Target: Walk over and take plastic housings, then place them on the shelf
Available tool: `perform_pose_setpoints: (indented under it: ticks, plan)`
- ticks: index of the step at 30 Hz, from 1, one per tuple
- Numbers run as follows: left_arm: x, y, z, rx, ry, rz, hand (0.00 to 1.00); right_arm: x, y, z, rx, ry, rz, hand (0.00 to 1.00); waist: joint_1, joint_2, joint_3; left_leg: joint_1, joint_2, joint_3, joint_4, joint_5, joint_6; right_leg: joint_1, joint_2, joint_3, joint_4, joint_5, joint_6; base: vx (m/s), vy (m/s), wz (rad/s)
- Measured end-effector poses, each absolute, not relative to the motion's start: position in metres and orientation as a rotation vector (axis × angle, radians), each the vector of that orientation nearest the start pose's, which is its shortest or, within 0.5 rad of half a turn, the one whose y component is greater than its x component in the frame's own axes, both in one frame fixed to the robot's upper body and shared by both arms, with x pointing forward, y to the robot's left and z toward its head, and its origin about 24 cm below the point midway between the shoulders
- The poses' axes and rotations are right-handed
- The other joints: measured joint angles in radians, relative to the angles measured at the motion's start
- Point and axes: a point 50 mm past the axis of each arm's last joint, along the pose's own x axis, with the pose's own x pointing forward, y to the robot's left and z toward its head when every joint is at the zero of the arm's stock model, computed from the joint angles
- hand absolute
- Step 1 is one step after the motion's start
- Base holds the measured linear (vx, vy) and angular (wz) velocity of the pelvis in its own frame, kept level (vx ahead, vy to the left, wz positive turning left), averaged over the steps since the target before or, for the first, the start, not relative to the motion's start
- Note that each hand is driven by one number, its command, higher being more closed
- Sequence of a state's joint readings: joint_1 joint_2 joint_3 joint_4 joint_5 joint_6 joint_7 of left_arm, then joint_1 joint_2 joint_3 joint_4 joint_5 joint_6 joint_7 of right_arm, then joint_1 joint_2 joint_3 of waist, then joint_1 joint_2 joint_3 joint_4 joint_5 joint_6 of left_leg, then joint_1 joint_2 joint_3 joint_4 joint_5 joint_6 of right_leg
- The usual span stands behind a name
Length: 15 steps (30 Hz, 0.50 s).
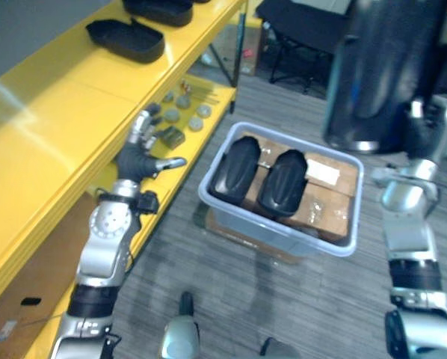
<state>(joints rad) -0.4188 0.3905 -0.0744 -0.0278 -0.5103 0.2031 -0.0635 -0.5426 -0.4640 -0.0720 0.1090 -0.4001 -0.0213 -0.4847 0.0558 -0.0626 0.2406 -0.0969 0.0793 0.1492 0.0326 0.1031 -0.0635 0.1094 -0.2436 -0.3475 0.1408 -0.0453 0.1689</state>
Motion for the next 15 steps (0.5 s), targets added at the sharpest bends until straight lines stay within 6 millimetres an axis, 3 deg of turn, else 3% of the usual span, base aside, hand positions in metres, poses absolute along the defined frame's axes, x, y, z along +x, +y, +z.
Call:
perform_pose_setpoints:
  ticks: [2, 6, 10, 15]
  plan:
    - [0.326, 0.153, 0.131, -0.162, -0.034, -0.343, 0.00, 0.323, -0.211, 0.226, -0.729, -0.721, -0.497, 1.00, -0.014, 0.004, -0.016, 0.022, -0.002, 0.004, -0.051, 0.032, -0.001, -0.001, 0.002, 0.003, -0.008, 0.000, 0.000, -0.07, 0.000, -0.10]
    - [0.327, 0.145, 0.109, -0.315, 0.093, -0.379, 0.00, 0.327, -0.190, 0.225, -0.787, -0.753, -0.381, 1.00, -0.013, 0.015, -0.029, 0.060, 0.000, 0.014, -0.113, 0.069, -0.005, 0.017, 0.012, 0.015, -0.036, -0.003, -0.005, -0.09, -0.010, -0.07]
    - [0.324, 0.132, 0.096, -0.458, 0.185, -0.442, 0.00, 0.331, -0.172, 0.216, -0.918, -0.773, -0.289, 1.00, -0.013, 0.034, -0.043, 0.059, 0.009, 0.012, -0.119, 0.084, -0.012, 0.021, 0.024, 0.014, -0.048, -0.015, -0.020, -0.11, -0.029, -0.02]
    - [0.321, 0.116, 0.089, -0.515, 0.211, -0.484, 0.00, 0.334, -0.160, 0.203, -1.030, -0.776, -0.206, 1.00, -0.016, 0.049, -0.057, 0.049, 0.022, -0.003, -0.120, 0.094, -0.014, 0.017, 0.038, -0.001, -0.053, -0.024, -0.025, -0.09, -0.020, 0.08]
